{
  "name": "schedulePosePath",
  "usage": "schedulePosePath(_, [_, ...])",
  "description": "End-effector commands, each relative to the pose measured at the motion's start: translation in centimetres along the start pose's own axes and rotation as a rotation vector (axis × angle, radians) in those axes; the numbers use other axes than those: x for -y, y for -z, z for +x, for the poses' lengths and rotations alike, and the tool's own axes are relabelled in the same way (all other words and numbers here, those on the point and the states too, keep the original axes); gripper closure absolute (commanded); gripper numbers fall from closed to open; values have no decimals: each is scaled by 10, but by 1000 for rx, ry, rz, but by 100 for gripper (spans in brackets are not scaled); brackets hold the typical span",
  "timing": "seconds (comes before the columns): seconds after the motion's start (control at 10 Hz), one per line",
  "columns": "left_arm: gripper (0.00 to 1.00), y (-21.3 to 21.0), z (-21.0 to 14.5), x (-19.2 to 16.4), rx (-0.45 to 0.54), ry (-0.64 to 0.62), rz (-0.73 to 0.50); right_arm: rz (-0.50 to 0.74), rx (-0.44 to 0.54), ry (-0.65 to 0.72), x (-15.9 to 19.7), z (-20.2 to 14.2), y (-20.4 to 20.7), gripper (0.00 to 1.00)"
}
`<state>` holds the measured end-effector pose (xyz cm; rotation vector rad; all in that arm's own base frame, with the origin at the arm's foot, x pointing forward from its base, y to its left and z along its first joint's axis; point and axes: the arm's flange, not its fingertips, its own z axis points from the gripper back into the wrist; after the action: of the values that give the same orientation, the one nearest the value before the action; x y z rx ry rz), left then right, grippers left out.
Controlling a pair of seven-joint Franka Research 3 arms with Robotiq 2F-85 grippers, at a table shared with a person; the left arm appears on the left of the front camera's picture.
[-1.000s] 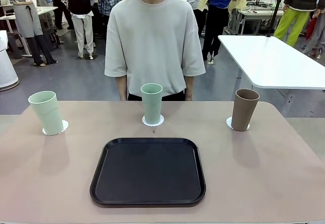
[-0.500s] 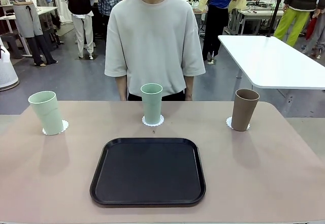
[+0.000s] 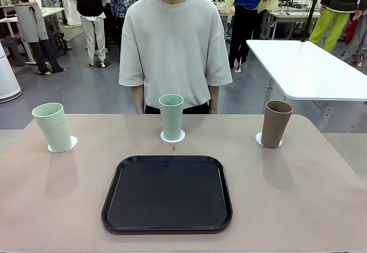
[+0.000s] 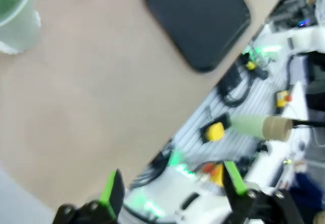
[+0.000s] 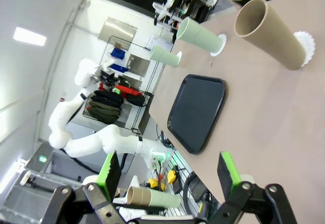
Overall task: Place coasters on the table and set cups on them.
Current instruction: Take one Reusable plastic cup from the Flat Tray and place it on a coaster set by the human.
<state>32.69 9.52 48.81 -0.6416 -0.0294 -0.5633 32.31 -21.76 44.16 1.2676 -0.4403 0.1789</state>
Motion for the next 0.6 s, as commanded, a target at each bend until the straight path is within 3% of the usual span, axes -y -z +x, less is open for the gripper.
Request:
schedulePosePath(0.0, [0, -6, -10, -47, 340, -242, -420, 14, 9, -4, -1, 0, 0, 0])
schedulePosePath(0.2, [0, -16, -37, -83, 566, -347, -488, 14, 9, -4, -1, 0, 0, 0])
schedulePosePath(0.5, [0, -55, -57, -108, 641, -337, -572, 14, 9, -4, -1, 0, 0, 0])
